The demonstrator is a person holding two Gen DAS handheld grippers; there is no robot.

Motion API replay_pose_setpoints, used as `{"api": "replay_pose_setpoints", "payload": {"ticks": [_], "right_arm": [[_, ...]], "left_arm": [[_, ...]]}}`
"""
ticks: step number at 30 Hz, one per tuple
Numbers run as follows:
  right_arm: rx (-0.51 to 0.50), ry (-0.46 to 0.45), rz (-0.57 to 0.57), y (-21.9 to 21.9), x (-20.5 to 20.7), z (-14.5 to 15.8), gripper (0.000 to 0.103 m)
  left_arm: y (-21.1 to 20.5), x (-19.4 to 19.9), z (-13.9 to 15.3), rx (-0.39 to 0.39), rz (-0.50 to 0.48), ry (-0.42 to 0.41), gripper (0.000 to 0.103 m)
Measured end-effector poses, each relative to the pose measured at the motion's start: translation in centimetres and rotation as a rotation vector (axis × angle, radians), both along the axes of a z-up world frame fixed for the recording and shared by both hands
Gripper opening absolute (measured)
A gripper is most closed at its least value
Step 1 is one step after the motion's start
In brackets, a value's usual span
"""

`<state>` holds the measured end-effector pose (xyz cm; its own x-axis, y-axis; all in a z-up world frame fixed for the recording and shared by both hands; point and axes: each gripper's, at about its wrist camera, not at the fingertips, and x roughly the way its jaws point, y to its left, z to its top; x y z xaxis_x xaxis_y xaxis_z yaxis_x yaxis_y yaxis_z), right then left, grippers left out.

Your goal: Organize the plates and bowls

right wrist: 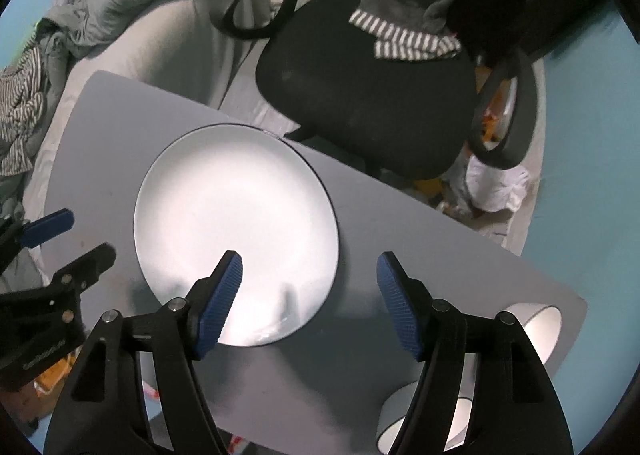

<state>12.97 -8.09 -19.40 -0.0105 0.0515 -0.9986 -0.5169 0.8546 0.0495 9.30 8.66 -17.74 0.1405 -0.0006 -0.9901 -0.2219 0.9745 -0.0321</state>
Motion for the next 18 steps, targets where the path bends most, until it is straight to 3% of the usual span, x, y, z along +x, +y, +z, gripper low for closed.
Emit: {"api": "replay_pose_setpoints", "payload": {"ticks": [8, 18], "right_arm": [[0.079, -0.039, -0.033, -2.0, -1.3, 3.1, 0.070], [0.121, -0.140, -0.046, -4.8, -3.2, 7.7, 0.070]], "left_arm": [[-1.2, -2.7, 4.0, 0.047, 0.017, -0.101, 0.076], [-3.4, -5.1, 9.3, 0.051, 0.011, -0.205, 0.076]]}}
